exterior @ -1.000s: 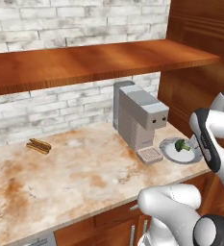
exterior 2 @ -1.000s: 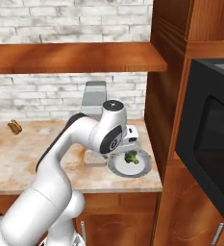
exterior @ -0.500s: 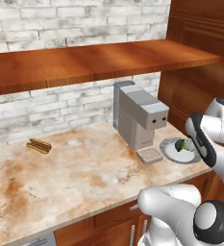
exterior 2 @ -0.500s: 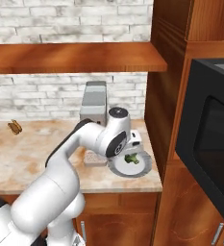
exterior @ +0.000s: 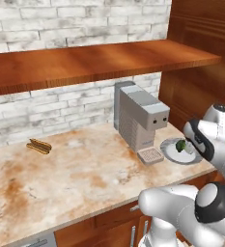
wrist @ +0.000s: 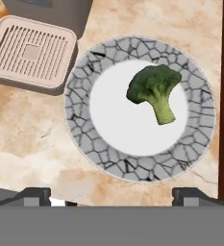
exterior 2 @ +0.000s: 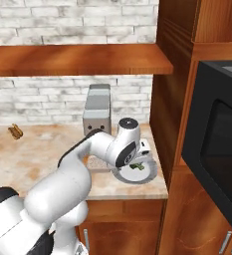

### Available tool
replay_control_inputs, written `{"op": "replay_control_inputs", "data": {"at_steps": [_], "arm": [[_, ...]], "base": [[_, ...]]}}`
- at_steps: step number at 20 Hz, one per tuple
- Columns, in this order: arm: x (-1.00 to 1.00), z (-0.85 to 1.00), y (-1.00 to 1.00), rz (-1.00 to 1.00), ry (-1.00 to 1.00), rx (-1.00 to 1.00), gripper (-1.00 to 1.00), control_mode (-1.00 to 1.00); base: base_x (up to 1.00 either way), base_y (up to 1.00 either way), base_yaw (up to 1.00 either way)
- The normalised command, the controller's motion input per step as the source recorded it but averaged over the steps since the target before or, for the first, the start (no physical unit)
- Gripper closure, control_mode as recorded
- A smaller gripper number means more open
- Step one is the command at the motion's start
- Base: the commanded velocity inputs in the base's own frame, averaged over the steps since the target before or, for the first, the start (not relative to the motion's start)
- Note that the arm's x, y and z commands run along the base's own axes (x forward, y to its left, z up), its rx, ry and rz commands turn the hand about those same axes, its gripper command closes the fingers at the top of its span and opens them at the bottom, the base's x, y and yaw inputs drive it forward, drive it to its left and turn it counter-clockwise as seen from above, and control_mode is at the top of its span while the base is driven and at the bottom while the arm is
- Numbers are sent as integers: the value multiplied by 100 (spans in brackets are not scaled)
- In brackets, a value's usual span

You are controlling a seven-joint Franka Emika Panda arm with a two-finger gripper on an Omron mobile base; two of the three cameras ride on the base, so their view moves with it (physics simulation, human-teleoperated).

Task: Pick the broccoli from the counter and place it in the microwave. Then turn on the microwave.

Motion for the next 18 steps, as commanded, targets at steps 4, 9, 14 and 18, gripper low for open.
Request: {"op": "replay_control_inputs", "data": {"at_steps": [4, 9, 14, 18], "arm": [[29, -21, -15, 2, 2, 0, -100, -100], [32, -15, -16, 2, 4, 0, -100, -100], [28, -12, -8, 3, 4, 0, -100, -100], [21, -13, -7, 4, 2, 0, -100, -100]], "base": [[0, 0, 0], [0, 0, 0], [0, 0, 0], [0, 0, 0]]}}
